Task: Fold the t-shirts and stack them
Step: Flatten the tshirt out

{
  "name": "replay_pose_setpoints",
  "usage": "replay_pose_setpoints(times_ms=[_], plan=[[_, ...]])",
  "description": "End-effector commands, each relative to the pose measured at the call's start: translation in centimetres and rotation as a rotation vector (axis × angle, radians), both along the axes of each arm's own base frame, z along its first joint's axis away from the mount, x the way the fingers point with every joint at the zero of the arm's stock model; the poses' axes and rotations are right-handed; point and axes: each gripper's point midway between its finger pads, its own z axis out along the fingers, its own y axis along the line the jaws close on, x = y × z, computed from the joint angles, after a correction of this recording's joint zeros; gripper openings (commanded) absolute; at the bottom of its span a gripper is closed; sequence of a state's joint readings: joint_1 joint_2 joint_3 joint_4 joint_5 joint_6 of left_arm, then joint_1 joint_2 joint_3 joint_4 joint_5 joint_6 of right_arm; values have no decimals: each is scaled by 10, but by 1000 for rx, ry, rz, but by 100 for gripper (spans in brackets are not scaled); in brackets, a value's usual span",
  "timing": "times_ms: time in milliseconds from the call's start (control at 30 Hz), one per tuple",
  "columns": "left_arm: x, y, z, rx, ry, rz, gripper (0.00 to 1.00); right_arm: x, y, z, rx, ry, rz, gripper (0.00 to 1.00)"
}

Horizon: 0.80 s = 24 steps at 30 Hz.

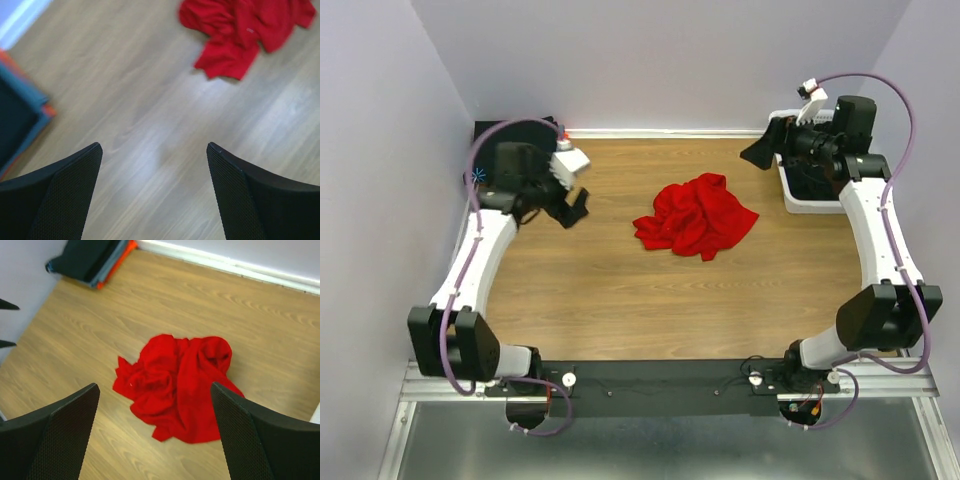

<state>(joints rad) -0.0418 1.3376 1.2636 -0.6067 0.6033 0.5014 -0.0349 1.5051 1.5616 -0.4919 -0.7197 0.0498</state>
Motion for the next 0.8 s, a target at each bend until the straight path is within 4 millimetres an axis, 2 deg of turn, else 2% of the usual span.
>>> replay_pose_setpoints(times_ms=[0,33,67,100,133,200,233,367,500,567,667,700,767], plan=[[-13,-37,-70,108,113,-132,90,-12,-10,-52,-103,107,6,95],[-15,-52,-81,108,134,-160,88,-14,-9,-66,-107,139,16,93],[-8,-61,-85,102,130,-158,86,-18,-4,-79,-125,161,41,92],[-4,-72,-105,100,189,-160,82,-24,-3,-103,-151,213,54,89],[-1,-79,-110,89,210,-162,81,-30,8,-115,-171,231,84,88],[11,-93,-125,66,256,-161,80,-39,16,-139,-215,274,107,86],[15,-102,-127,46,263,-166,79,-45,28,-147,-238,280,144,83],[39,-123,-132,-5,266,-169,81,-60,52,-181,-303,316,210,74],[54,-142,-145,-67,323,-206,85,-65,64,-216,-375,340,218,70],[58,-152,-151,-108,343,-218,85,-67,71,-227,-389,349,228,70],[65,-162,-156,-132,350,-227,82,-68,81,-231,-406,343,243,69],[62,-167,-166,-133,375,-236,80,-68,85,-234,-410,341,250,69],[59,-174,-171,-151,400,-255,72,-70,94,-234,-421,329,270,68]])
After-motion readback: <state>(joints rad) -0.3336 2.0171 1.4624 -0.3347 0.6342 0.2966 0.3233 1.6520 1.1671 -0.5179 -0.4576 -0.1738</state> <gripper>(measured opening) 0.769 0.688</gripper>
